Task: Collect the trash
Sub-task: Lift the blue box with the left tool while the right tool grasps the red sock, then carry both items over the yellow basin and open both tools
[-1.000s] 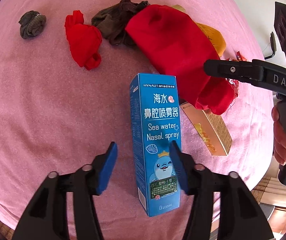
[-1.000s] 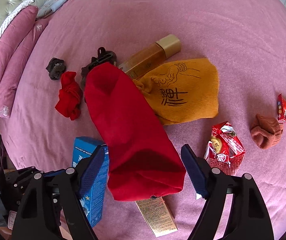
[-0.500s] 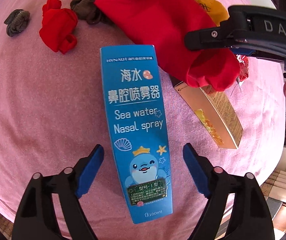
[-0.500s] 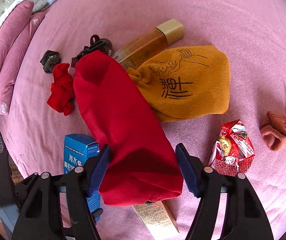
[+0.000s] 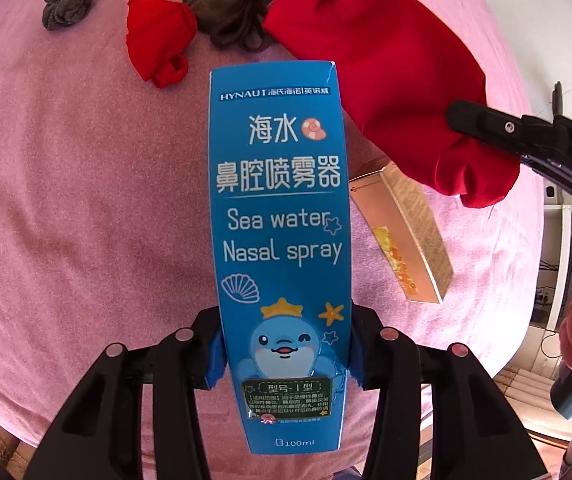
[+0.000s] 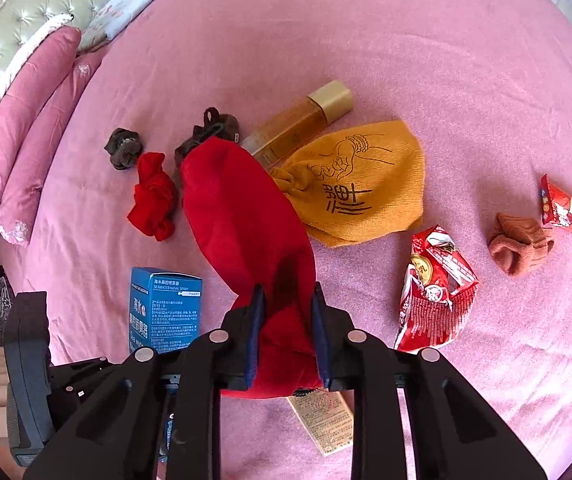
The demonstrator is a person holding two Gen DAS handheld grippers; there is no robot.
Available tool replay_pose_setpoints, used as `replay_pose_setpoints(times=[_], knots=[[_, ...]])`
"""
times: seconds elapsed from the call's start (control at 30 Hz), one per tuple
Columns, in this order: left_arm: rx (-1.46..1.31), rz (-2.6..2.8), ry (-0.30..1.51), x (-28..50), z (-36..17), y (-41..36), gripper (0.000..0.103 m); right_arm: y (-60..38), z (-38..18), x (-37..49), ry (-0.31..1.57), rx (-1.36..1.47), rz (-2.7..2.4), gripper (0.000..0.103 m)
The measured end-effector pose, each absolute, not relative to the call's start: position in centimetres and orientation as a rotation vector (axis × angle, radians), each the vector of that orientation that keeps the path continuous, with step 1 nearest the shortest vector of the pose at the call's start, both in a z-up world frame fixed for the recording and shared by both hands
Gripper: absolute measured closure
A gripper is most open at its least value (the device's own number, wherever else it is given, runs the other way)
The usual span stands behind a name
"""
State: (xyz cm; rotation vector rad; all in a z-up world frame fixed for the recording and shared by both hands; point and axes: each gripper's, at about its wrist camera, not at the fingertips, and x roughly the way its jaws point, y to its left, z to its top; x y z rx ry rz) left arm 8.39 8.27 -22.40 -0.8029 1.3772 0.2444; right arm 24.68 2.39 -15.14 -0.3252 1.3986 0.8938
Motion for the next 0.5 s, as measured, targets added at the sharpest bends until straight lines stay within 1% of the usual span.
replay_pose_setpoints(times=[0.23,0.37,0.4,0.5], knots=[[-0.751,0.166,1.302,6.2,-16.8,6.8,0.056,-2.6,-11.1,22.0,1.417,-0.138,0.827,0.084],[-0.691,0.095,1.301,5.8,-14.1,4.3,0.056,-8.2,-8.8,20.0,1.416,-0.017,0.743,0.084],[-0.674,0.069,1.305,5.7,-12.9,5.2,0.056,-9.7,-8.3,19.5,1.415,0.012,0.718,0.084],[-0.613,-0.002,1.323,6.8,-11.9,2.6,0.056,-15.0,-7.0,17.8,1.397,0.085,0.619,0.084]])
